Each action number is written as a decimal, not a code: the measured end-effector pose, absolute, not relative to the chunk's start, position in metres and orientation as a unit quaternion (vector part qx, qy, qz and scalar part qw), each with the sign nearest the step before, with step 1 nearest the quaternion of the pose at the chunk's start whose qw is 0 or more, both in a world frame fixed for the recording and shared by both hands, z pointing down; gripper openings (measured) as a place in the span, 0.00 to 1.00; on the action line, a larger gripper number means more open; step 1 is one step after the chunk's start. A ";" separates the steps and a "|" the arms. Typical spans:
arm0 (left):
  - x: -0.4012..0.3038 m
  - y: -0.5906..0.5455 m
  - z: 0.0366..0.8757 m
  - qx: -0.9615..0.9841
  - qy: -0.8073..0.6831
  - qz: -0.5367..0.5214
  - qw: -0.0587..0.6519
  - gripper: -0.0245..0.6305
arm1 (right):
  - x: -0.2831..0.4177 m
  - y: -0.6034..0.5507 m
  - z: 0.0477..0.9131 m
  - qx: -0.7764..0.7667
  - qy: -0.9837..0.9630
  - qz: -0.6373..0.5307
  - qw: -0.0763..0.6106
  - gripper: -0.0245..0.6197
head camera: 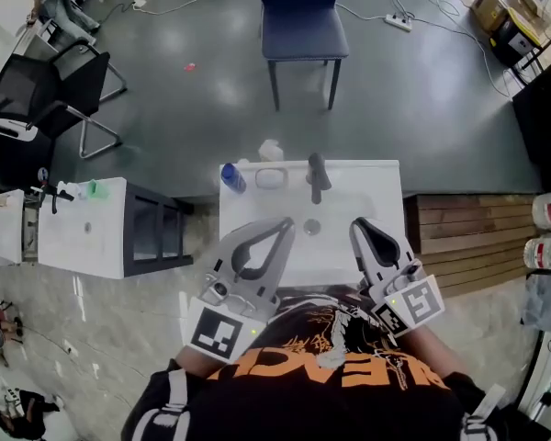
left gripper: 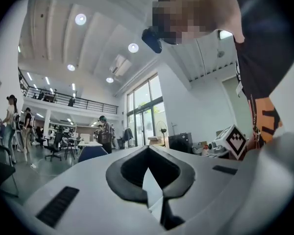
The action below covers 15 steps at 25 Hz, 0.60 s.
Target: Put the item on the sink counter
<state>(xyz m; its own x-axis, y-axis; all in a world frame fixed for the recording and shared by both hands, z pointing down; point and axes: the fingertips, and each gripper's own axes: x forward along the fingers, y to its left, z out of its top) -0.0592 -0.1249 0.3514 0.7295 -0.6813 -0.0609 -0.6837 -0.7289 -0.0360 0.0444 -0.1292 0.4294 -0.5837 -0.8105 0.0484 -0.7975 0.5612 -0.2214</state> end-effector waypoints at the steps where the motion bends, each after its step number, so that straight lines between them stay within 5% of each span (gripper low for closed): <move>1: -0.055 -0.122 0.346 -0.930 0.365 0.031 0.025 0.06 | 0.048 -0.128 0.425 -0.456 0.883 -0.105 0.032 0.09; 8: -0.023 -0.086 0.363 -0.939 0.340 0.040 -0.040 0.06 | 0.067 -0.088 0.396 -0.452 0.890 -0.043 0.048 0.08; 15: -0.006 -0.053 0.364 -0.937 0.347 0.034 -0.011 0.06 | 0.080 -0.055 0.397 -0.442 0.895 -0.040 0.043 0.06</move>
<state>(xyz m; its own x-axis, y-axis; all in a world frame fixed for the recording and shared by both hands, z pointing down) -0.0063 -0.0532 0.3642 0.7567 -0.6513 -0.0562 -0.6498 -0.7588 0.0445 0.0801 -0.0549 0.3974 -0.6054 -0.7948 -0.0419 -0.7878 0.6059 -0.1105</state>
